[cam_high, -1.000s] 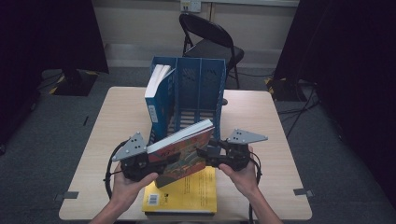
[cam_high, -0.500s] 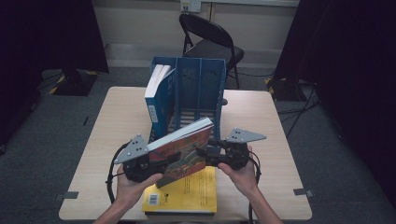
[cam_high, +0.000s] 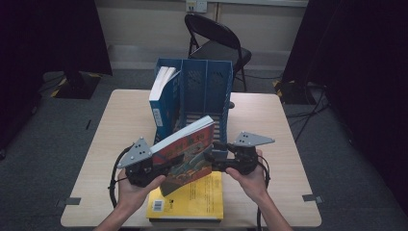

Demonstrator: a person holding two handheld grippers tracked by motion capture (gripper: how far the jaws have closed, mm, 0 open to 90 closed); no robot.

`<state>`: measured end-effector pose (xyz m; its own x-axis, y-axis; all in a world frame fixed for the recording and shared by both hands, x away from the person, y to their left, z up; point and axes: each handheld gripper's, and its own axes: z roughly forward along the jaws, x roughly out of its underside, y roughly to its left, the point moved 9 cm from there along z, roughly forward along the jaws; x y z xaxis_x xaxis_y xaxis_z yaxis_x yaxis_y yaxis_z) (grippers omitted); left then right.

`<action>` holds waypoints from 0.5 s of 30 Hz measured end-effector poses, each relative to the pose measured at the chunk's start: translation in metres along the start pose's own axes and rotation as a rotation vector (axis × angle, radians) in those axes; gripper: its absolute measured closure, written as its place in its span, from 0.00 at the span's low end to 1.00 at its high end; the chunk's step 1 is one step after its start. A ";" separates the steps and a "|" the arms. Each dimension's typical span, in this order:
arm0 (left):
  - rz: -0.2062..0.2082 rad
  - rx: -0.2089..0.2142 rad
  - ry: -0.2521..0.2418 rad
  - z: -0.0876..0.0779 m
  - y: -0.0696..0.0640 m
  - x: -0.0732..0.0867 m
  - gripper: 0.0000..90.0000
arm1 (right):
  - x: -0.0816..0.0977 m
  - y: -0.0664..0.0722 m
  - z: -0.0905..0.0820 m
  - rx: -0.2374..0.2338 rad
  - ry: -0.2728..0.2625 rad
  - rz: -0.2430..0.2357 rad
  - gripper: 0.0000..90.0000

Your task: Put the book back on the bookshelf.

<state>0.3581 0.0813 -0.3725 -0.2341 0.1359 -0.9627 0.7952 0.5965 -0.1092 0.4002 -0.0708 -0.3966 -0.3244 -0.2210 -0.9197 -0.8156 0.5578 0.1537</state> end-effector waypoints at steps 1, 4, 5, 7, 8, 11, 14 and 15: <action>-0.003 0.001 -0.001 0.000 0.000 0.000 0.83 | 0.000 -0.001 -0.001 -0.001 0.000 0.003 0.47; 0.000 -0.020 0.008 -0.002 0.002 0.000 0.83 | 0.002 -0.002 -0.004 0.010 0.005 0.011 0.45; 0.002 -0.028 0.008 -0.002 0.002 0.000 0.83 | 0.006 -0.003 -0.006 0.017 0.010 0.014 0.44; -0.015 -0.029 0.004 -0.004 0.004 0.000 0.83 | 0.012 -0.004 -0.009 0.026 0.027 0.017 0.43; -0.018 -0.028 0.007 -0.006 0.006 0.001 0.83 | 0.015 -0.004 -0.011 0.027 0.034 0.018 0.42; -0.033 -0.028 0.006 -0.011 0.010 0.002 0.83 | 0.032 -0.010 -0.018 0.050 0.070 0.029 0.41; -0.016 -0.038 0.012 -0.014 0.015 0.002 0.83 | 0.048 -0.016 -0.025 0.069 0.087 0.059 0.40; -0.018 -0.036 0.017 -0.015 0.017 0.002 0.83 | 0.055 -0.019 -0.028 0.076 0.095 0.070 0.40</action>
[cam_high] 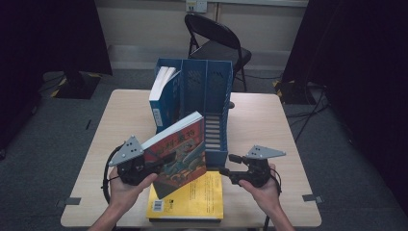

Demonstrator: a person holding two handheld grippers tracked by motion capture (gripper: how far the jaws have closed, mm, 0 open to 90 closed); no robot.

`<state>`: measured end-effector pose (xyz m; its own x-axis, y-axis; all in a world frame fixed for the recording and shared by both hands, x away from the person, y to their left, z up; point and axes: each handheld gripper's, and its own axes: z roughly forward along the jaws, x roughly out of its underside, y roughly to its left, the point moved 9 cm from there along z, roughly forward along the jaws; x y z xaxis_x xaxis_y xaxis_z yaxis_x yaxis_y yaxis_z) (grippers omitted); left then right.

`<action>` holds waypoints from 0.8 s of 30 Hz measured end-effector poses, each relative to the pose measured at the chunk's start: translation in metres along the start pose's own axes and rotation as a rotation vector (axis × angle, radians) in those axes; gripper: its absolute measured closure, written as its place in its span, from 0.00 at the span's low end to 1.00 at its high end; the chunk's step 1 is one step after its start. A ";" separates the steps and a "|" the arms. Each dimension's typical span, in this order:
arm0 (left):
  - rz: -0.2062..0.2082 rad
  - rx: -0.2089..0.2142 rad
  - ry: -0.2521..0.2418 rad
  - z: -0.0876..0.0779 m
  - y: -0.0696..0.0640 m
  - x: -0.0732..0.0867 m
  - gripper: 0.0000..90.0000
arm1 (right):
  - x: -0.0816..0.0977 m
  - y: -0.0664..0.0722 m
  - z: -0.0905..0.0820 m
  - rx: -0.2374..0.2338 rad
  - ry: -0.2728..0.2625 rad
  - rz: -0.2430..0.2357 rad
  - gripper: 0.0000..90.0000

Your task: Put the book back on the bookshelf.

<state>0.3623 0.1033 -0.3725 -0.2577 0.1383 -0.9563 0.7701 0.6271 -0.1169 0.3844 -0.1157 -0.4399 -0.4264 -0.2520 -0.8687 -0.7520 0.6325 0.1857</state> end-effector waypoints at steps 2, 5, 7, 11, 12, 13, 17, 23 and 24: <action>-0.007 -0.005 0.002 -0.002 0.002 0.000 0.83 | 0.013 -0.004 -0.001 0.010 0.029 0.010 0.39; -0.016 -0.010 0.011 -0.004 0.005 0.000 0.83 | 0.030 -0.009 -0.002 0.024 0.080 0.013 0.39; -0.023 -0.012 0.019 -0.006 0.006 -0.001 0.83 | 0.044 -0.014 -0.002 0.035 0.099 0.028 0.38; -0.048 -0.017 0.023 -0.008 0.010 -0.001 0.83 | 0.056 -0.019 -0.001 0.048 0.125 0.046 0.38; -0.049 -0.021 0.027 -0.009 0.010 -0.001 0.83 | 0.056 -0.020 -0.001 0.046 0.118 0.052 0.38; -0.052 -0.027 0.029 -0.009 0.010 -0.001 0.83 | 0.055 -0.020 -0.001 0.044 0.116 0.055 0.38; -0.059 -0.030 0.037 -0.012 0.011 -0.002 0.83 | 0.052 -0.021 -0.002 0.046 0.107 0.057 0.37; -0.066 -0.043 0.042 -0.018 0.012 -0.006 0.83 | 0.055 -0.023 0.000 0.049 0.116 0.062 0.36; -0.066 -0.044 0.045 -0.018 0.012 -0.006 0.83 | 0.055 -0.023 0.000 0.050 0.116 0.064 0.36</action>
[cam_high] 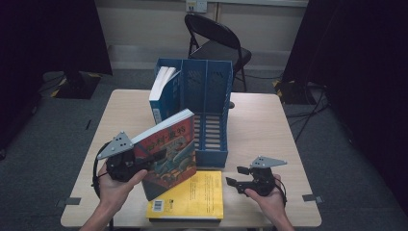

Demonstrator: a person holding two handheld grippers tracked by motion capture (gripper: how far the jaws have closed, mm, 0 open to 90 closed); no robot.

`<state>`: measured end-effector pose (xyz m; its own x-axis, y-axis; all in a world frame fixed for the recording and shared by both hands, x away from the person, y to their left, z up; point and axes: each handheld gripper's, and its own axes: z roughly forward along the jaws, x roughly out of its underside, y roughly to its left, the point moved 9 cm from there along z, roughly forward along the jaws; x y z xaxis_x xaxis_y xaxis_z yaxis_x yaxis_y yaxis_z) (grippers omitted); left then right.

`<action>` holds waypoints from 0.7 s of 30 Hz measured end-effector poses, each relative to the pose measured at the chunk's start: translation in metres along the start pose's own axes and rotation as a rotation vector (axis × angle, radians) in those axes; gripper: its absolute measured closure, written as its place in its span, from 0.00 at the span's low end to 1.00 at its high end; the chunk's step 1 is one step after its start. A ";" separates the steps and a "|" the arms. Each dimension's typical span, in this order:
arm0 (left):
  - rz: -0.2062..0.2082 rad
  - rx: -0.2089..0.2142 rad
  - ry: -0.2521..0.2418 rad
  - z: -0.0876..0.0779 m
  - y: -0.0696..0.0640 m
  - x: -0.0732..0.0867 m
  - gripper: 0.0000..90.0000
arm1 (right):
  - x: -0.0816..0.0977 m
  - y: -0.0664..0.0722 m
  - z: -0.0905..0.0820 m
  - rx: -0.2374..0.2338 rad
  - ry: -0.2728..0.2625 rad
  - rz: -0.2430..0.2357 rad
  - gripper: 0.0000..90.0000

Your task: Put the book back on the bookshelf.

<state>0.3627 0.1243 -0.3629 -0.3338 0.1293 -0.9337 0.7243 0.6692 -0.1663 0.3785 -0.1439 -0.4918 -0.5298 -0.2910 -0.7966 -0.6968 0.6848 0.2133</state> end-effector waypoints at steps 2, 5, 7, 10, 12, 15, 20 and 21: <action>-0.006 -0.013 -0.002 -0.001 0.001 -0.001 0.83 | 0.000 0.000 0.000 -0.001 0.001 -0.001 0.36; -0.029 -0.027 -0.005 0.000 0.005 -0.001 0.83 | 0.000 -0.001 -0.001 0.001 0.001 0.002 0.36; -0.047 -0.031 -0.005 -0.001 0.008 -0.001 0.83 | 0.000 -0.002 -0.001 0.003 0.000 0.005 0.36; -0.038 -0.038 -0.009 -0.004 0.008 -0.004 0.83 | 0.002 -0.002 0.000 0.005 0.008 0.008 0.36; -0.032 -0.045 -0.012 -0.006 0.008 -0.006 0.83 | 0.003 -0.003 0.001 0.004 0.011 0.007 0.36; -0.039 -0.042 -0.025 -0.007 0.007 -0.009 0.83 | 0.002 -0.002 0.002 0.002 0.013 0.007 0.36; -0.041 -0.044 -0.039 -0.007 0.005 -0.018 0.83 | 0.002 -0.003 0.002 0.002 0.013 0.011 0.35; -0.040 -0.046 -0.044 -0.007 0.005 -0.020 0.83 | 0.002 -0.003 0.002 0.002 0.014 0.011 0.35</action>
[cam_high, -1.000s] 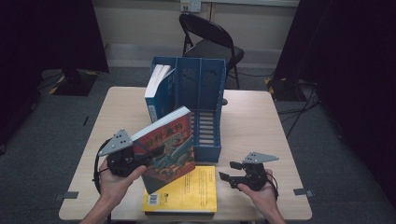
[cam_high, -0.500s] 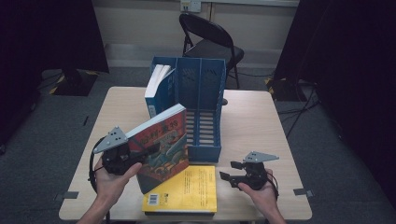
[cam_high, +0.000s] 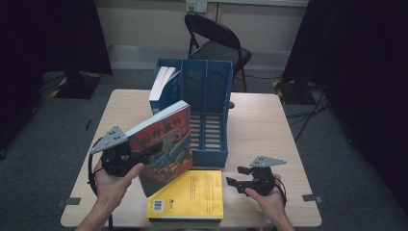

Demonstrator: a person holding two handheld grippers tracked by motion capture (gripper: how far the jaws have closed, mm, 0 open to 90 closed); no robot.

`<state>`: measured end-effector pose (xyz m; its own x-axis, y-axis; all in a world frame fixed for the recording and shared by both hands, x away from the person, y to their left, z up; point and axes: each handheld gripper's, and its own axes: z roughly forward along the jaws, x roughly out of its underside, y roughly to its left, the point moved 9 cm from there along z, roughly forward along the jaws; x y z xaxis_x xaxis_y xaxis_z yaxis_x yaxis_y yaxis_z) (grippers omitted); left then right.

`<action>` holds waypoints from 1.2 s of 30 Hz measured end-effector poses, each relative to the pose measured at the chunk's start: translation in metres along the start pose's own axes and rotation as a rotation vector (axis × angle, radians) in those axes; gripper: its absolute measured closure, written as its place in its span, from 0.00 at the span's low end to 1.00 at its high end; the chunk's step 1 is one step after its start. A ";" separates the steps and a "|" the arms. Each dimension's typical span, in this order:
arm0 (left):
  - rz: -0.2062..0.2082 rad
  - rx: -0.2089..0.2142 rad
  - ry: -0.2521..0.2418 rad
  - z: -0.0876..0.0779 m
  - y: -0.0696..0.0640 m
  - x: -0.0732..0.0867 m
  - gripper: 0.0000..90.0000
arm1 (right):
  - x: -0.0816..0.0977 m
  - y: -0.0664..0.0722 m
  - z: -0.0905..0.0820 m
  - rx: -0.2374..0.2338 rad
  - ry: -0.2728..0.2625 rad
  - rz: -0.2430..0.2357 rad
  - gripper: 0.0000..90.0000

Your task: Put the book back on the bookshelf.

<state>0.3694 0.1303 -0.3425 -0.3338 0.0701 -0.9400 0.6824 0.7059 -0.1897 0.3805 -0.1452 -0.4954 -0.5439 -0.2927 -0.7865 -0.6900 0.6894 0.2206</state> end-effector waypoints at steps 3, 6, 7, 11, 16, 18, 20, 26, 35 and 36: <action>-0.011 0.011 -0.009 0.000 0.001 -0.006 0.83 | 0.000 0.000 0.000 0.001 0.003 0.000 0.35; -0.009 0.008 -0.010 0.000 0.001 -0.011 0.83 | 0.001 -0.001 0.001 0.001 0.003 0.000 0.35; -0.008 -0.008 -0.014 0.001 0.002 -0.015 0.83 | 0.001 -0.001 0.001 0.001 0.006 0.003 0.35; -0.017 -0.021 -0.025 0.005 0.006 -0.019 0.83 | 0.001 -0.001 0.001 0.001 0.008 0.003 0.35; -0.068 -0.032 -0.049 0.011 0.017 -0.024 0.83 | 0.002 -0.002 0.001 0.000 0.011 0.004 0.35; -0.070 -0.038 -0.053 0.012 0.019 -0.026 0.83 | 0.003 -0.003 0.002 0.001 0.016 0.008 0.35; -0.059 -0.065 -0.059 0.013 0.022 -0.032 0.83 | 0.005 -0.002 0.003 -0.002 0.026 0.008 0.35; -0.077 -0.066 -0.071 0.018 0.025 -0.041 0.83 | 0.005 -0.002 0.005 -0.004 0.030 0.005 0.35; -0.066 -0.130 -0.054 0.046 0.032 -0.051 0.83 | 0.008 -0.001 0.007 -0.010 0.043 -0.002 0.34; -0.066 -0.130 -0.054 0.046 0.032 -0.051 0.83 | 0.008 -0.001 0.007 -0.010 0.043 -0.002 0.34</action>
<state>0.4376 0.1168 -0.3139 -0.3370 -0.0152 -0.9414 0.5694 0.7930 -0.2167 0.3804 -0.1435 -0.5059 -0.5624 -0.3218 -0.7617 -0.6954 0.6825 0.2251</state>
